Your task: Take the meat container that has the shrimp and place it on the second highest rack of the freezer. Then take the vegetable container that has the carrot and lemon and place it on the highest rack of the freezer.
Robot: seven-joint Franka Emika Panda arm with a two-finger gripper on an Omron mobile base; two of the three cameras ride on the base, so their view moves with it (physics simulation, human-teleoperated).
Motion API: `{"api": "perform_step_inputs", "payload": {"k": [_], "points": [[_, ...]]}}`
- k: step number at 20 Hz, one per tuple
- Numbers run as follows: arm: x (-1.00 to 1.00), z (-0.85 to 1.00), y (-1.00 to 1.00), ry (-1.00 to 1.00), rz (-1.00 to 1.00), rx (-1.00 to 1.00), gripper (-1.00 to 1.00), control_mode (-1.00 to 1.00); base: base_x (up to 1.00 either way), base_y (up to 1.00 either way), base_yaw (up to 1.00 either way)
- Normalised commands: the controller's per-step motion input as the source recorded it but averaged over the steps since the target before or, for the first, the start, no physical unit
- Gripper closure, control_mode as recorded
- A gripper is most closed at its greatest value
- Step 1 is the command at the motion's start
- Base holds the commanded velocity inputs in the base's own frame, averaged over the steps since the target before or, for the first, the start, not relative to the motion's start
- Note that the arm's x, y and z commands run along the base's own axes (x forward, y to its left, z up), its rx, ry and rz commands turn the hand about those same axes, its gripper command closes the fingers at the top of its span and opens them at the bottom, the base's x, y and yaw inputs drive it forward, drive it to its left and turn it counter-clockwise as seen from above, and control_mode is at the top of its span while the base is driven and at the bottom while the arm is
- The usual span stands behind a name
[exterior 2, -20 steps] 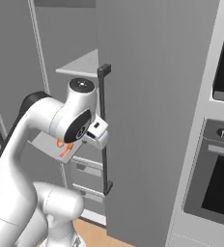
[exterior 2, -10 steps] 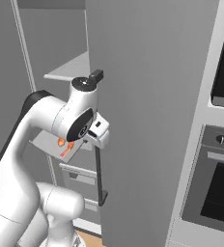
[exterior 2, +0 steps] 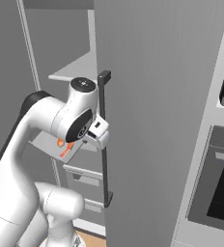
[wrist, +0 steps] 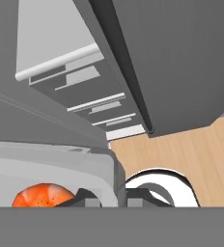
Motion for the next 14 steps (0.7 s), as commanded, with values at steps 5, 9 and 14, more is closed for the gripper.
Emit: {"api": "perform_step_inputs", "payload": {"k": [5,9,14], "points": [[0.00,0.00,0.00,0.00,0.00,0.00,1.00,1.00,0.00,0.00,0.00],[0.00,0.00,0.00,0.00,0.00,0.00,1.00,1.00,0.00,0.00,0.00],[0.00,0.00,0.00,0.00,0.00,0.00,1.00,-1.00,0.00,0.00,0.00]]}}
